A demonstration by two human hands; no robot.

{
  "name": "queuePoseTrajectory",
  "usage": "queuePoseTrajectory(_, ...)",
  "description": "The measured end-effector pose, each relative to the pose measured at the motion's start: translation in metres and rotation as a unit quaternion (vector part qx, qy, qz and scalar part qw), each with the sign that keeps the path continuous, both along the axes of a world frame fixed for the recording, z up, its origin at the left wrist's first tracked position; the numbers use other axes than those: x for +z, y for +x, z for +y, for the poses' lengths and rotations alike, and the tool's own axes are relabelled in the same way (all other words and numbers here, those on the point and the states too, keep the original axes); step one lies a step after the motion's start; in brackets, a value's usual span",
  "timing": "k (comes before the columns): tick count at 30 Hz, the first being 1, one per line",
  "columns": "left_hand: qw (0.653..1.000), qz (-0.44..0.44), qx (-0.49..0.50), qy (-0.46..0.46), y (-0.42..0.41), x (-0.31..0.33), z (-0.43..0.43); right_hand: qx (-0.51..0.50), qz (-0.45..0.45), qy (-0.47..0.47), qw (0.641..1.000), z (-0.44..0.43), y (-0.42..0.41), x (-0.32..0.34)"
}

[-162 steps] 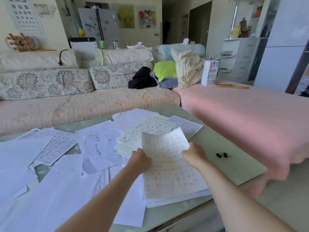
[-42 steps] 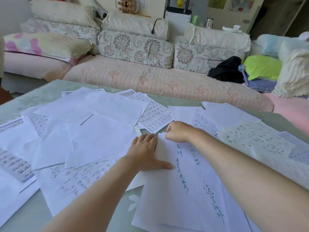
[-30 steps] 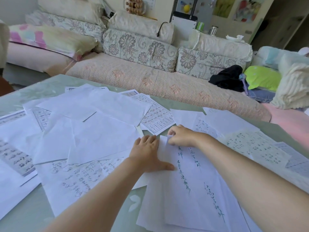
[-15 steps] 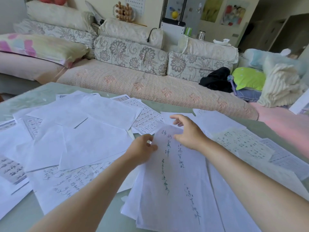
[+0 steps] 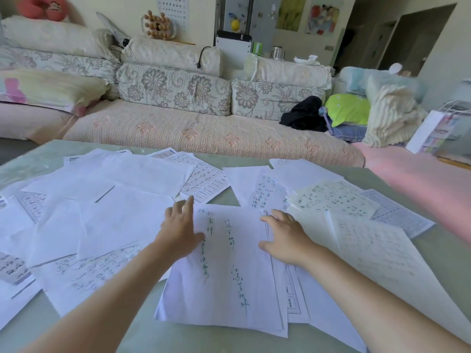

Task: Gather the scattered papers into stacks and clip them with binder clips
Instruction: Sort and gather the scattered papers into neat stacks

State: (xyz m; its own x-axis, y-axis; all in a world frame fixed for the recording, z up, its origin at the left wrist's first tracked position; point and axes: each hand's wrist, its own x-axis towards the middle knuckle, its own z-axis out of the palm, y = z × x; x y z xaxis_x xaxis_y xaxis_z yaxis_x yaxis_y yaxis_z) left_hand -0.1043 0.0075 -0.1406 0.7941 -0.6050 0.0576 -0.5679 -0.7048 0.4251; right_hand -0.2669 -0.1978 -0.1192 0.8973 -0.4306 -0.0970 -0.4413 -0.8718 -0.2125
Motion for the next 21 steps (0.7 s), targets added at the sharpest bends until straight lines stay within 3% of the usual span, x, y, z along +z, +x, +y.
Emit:
queuePoseTrajectory(2,0.995,-0.075,-0.072,0.001,-0.009,0.005,0.005,0.048,-0.028,0.000,0.998,0.012,-0.007,0.007)
queuePoseTrajectory(5,0.976,-0.009,-0.218,-0.015,-0.037,0.017,0.014,0.121,-0.001,0.054,0.991,0.031,-0.025,0.022)
queuePoseTrajectory(7,0.958,0.036,-0.280,0.043,-0.061,0.018,0.021,0.149,0.059,0.067,0.985,0.040,-0.039,0.029)
queuePoseTrajectory(10,0.945,-0.007,-0.289,0.150,-0.076,0.003,0.030,0.171,0.138,0.042,0.975,0.043,-0.056,0.030)
queuePoseTrajectory(12,0.951,-0.017,-0.267,0.157,-0.076,0.001,0.035,0.170,0.155,0.037,0.972,0.040,-0.064,0.026)
queuePoseTrajectory(21,0.946,-0.088,-0.297,0.100,-0.087,-0.003,0.028,0.213,0.051,-0.012,0.976,0.023,-0.085,-0.006)
